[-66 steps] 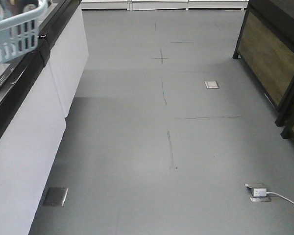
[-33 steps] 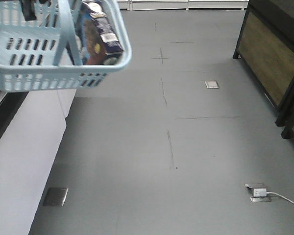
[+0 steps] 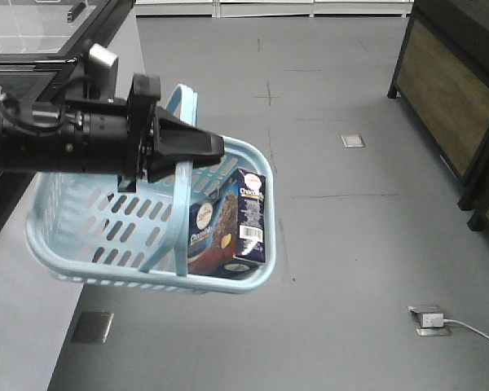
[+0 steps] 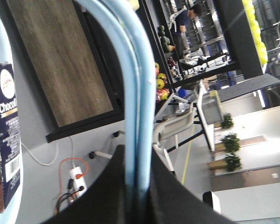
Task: Left arm holds basket, right arm returns cookies
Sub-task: 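Lift the light-blue basket by its handle with the left gripper, then hold the basket low in front with the left gripper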
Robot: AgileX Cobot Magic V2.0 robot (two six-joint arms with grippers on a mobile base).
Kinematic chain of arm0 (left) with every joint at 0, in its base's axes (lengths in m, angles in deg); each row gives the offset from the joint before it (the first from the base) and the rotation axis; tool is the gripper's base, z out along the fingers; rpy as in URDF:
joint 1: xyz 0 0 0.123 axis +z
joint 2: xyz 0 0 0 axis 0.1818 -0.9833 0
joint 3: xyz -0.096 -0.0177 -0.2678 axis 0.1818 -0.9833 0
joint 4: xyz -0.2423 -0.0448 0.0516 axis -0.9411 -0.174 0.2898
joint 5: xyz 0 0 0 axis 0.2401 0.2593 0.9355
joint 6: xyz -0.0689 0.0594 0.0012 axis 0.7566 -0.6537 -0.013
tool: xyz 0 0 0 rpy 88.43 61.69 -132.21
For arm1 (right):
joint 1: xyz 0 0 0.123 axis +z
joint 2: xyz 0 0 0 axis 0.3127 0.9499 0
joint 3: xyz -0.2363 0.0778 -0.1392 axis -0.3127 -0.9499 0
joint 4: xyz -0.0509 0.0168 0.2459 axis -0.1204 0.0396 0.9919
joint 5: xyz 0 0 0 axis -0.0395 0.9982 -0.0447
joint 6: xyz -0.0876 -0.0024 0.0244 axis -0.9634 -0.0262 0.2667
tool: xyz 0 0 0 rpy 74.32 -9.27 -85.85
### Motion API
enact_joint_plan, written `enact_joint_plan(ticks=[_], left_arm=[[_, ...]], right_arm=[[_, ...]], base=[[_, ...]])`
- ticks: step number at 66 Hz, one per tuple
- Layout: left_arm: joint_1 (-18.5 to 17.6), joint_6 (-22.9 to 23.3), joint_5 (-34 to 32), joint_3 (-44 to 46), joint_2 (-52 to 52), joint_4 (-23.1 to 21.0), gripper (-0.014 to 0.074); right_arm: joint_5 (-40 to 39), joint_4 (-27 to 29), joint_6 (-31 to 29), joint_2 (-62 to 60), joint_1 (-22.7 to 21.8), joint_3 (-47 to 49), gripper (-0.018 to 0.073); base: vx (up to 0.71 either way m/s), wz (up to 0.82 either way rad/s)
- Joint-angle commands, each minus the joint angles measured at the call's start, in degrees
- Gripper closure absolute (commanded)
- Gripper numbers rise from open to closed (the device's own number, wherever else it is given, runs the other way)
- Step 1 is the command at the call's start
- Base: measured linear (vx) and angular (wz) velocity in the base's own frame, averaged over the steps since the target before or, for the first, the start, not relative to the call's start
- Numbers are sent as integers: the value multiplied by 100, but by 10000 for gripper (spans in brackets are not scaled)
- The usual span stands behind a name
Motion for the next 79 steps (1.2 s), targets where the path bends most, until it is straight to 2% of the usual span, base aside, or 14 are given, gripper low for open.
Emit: enact_joint_plan(ticks=[1, 4, 16, 22, 33, 41, 50, 58, 71, 79], left_arm=[[-259, -596, 44, -453, 443, -1206, 604], [-417, -798, 40, -726, 477, -1408, 604], [-1040, -1233, -447, -1489, 527, -1408, 604], [-1412, -1370, -901, -1745, 527, -1408, 604], [-2174, -1418, -1983, -1940, 527, -1408, 604], [-2603, -1407, -2477, -1942, 527, -1408, 604], [-2852, -1240, -2831, -1942, 527, -1408, 604], [-3010, -1180, -2893, -1942, 527, -1408, 604], [-3025, -1180, -2903, -1942, 527, -1408, 604], [-3019, -1276, -2908, -1942, 527, -1128, 604]], right_arm=[[-423, -18, -27, -59, -26, 12, 568], [-423, -18, -27, -59, -26, 12, 568], [-423, -18, -27, -59, -26, 12, 568], [-423, -18, -27, -59, -26, 12, 568], [-423, -18, -27, -59, -26, 12, 568], [-423, -18, -27, -59, -26, 12, 568], [-423, -18, -27, -59, -26, 12, 568], [-423, -18, -27, -59, -26, 12, 568], [-423, -18, -27, -59, -26, 12, 568], [-423, -18, -27, -59, -26, 12, 568]], base=[[0, 0], [0, 0], [0, 0], [0, 0], [0, 0], [0, 0], [0, 0], [0, 0], [0, 0], [0, 0]])
